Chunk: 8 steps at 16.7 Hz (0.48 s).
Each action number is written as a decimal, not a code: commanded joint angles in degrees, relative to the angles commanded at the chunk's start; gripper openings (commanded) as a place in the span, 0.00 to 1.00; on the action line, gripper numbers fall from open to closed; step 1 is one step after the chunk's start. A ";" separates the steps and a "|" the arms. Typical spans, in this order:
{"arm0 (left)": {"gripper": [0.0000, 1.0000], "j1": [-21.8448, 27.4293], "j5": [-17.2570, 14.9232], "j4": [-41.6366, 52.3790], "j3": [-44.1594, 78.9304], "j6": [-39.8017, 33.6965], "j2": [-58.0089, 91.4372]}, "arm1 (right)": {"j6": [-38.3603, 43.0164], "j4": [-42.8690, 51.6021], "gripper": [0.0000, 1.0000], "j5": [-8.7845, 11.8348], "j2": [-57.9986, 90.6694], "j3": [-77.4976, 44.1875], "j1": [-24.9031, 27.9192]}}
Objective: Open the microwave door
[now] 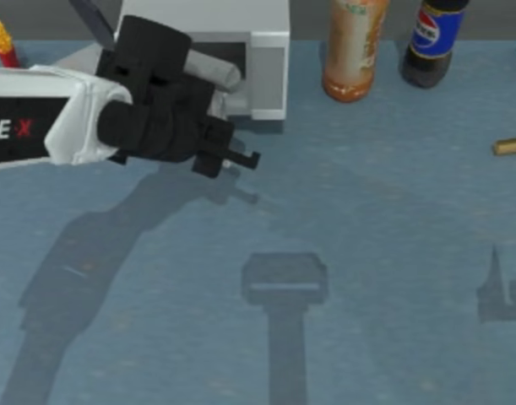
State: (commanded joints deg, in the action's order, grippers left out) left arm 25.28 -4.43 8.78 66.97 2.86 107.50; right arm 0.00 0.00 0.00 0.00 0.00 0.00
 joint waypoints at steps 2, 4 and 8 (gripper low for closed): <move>0.00 0.00 0.00 0.00 0.00 0.00 0.00 | 0.00 0.00 1.00 0.00 0.00 0.00 0.00; 0.00 0.00 0.00 0.00 0.00 0.00 0.00 | 0.00 0.00 1.00 0.00 0.00 0.00 0.00; 0.00 0.39 -0.58 0.08 -0.04 -0.17 0.04 | 0.00 0.00 1.00 0.00 0.00 0.00 0.00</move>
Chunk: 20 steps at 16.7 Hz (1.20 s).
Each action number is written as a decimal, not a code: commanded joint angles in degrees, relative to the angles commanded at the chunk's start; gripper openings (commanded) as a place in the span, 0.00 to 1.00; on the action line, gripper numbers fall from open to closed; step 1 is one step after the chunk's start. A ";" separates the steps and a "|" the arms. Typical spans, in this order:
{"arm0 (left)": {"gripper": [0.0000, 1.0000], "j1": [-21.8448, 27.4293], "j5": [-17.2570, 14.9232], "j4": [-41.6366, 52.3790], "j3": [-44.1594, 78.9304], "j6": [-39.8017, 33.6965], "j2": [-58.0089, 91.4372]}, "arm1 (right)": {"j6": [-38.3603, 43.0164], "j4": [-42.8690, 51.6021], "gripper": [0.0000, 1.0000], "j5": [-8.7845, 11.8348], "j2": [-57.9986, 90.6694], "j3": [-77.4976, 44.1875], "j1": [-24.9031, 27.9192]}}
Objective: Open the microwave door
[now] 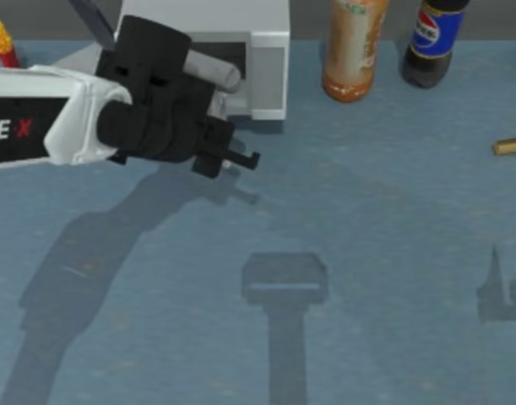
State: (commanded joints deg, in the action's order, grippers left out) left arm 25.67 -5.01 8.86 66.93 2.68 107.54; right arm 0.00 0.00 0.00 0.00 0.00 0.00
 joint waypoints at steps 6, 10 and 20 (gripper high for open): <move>0.00 -1.80 -2.42 -0.08 -1.60 3.67 -1.35 | 0.00 0.00 1.00 0.00 0.00 0.00 0.00; 0.00 -1.87 -2.53 -0.06 -1.69 3.84 -1.39 | 0.00 0.00 1.00 0.00 0.00 0.00 0.00; 0.00 -1.87 -2.53 -0.06 -1.69 3.84 -1.39 | 0.00 0.00 1.00 0.00 0.00 0.00 0.00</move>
State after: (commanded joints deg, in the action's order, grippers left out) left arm 23.80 -7.54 8.80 65.24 6.52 106.15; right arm 0.00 0.00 0.00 0.00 0.00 0.00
